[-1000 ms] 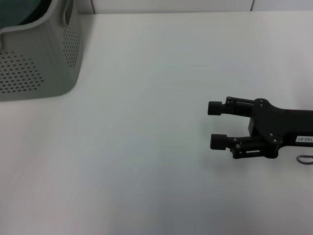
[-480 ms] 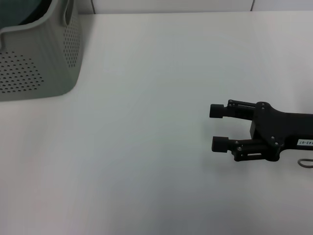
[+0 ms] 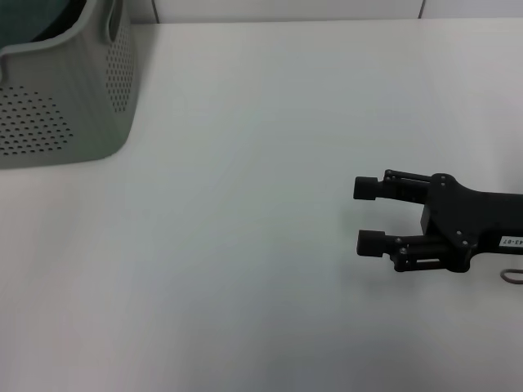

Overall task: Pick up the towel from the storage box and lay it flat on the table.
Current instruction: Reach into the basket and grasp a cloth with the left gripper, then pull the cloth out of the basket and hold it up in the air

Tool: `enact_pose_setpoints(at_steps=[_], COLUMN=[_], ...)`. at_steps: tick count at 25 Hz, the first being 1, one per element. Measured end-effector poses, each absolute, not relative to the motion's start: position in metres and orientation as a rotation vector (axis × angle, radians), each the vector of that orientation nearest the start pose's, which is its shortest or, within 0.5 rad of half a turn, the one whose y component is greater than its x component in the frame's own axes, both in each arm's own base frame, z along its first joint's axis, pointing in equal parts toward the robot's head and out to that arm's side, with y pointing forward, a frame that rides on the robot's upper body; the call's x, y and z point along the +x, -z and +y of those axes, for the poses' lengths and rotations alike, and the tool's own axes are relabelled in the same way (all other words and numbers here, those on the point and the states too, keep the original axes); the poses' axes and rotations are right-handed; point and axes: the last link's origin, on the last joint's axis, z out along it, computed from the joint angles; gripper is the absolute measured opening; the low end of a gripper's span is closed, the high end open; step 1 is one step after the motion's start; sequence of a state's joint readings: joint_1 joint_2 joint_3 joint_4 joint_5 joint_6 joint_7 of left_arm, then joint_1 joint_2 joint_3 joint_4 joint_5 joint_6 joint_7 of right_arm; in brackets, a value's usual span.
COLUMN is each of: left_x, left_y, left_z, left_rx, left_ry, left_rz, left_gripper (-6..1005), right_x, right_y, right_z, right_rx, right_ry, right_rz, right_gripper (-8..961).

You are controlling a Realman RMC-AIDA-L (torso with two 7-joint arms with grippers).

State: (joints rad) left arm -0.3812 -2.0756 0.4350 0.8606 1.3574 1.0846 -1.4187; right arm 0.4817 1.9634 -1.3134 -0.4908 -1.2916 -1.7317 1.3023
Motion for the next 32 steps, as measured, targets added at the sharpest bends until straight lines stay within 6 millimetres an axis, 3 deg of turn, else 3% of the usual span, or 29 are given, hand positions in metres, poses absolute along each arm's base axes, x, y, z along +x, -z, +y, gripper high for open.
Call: enact_pose_setpoints(at_steps=[4,7,12,17,23,32], left_x=[-0.330,-0.324,-0.295,-0.263,-0.233,-0.196], left_y=[-0.176,-0.179,-0.194,-0.199,-0.185,-0.155], left_z=[0.356,0.345,0.310,0.285,0.282,0.285], left_rx=[-1.511,-1.509,-1.605,-1.833,-2.160,-2.671], left_ry=[0.999,1.116,1.463,1.624,1.648,1.462], left_rz=[-0.709,-0.648,-0.342,-0.090,0.004,0.125], left_gripper=[59,36,24,20,18,15], right_x=[0.224,0.224,0.225,0.227,0.232,0.240], right_y=[0.007,0.007,0.005,0.002,-0.006,-0.030], right_z=[0.290,0.290,0.290,0.290,0.289,0.278], right_rx=[-2.897,-2.895,-2.865,-2.822,-2.761,-2.611], right_ry=[-1.222,-1.225,-1.240,-1.265,-1.305,-1.448], right_rz=[0.525,0.525,0.502,0.470,0.451,0.355], right_gripper=[854,854,854,854,854,854])
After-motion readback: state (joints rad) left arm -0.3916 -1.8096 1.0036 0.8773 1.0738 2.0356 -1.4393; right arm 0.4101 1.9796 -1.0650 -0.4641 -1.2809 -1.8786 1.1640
